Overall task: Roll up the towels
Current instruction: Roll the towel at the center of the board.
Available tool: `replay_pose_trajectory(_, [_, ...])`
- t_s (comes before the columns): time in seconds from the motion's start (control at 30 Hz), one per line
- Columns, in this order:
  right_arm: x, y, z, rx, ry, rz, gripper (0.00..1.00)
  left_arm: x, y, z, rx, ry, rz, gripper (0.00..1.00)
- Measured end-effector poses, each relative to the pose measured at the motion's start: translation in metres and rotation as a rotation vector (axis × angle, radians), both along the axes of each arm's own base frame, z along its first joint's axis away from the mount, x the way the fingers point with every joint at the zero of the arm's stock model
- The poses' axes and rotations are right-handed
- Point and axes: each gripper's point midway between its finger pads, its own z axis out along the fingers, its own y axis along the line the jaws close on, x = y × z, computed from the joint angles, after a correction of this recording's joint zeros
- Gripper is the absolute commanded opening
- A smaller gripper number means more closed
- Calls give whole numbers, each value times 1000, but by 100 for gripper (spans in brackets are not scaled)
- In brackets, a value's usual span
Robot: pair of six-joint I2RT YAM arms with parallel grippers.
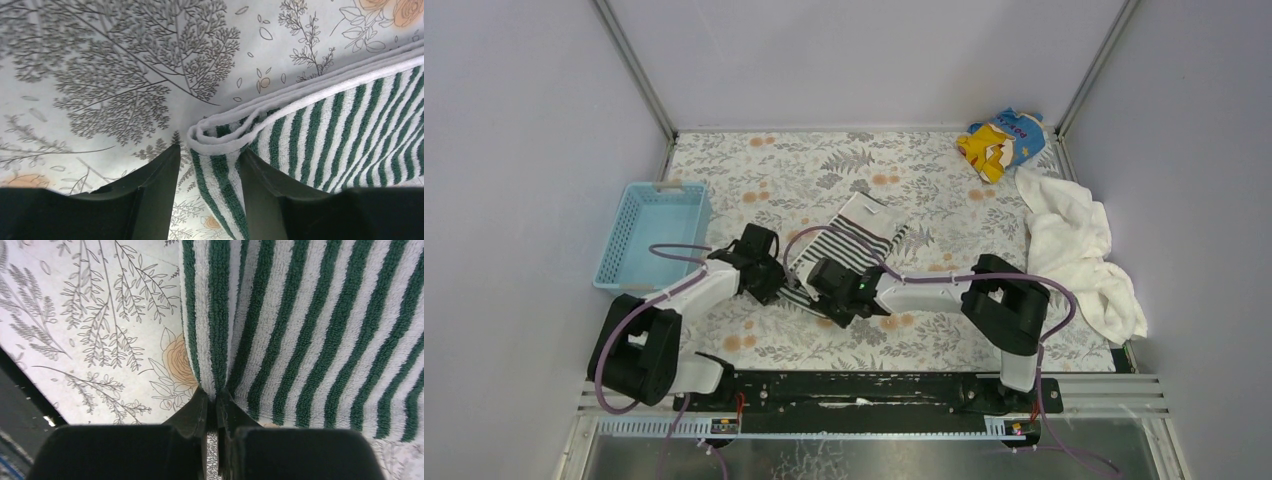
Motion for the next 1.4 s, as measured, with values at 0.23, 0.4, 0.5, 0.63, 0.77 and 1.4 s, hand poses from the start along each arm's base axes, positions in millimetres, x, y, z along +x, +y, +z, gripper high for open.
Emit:
replay_pose_trajectory(0.23, [0, 0, 2, 174, 168, -73, 1, -2, 9, 23, 5, -60, 8, 71])
replay_pose_trajectory(0.4, [-3, 0, 3, 282, 287, -119, 1, -9, 7, 32, -24, -89, -2, 74])
replay_pose_trajectory(0.5, [-4, 0, 4, 335, 354, -144, 1, -14, 5, 31, -38, -79, -10, 73])
replay_pose_trajectory(0.63, [-6, -2, 5, 390, 435, -181, 1, -15, 2, 30, -52, -70, -18, 71])
replay_pose_trajectory(0.77, [-7, -4, 4, 424, 502, -214, 1, -17, 0, 21, -55, -33, -24, 66])
replay_pose_trajectory(1.4, [-7, -1, 2, 518, 666, -270, 1, -6, -5, 3, -30, 37, -23, 18])
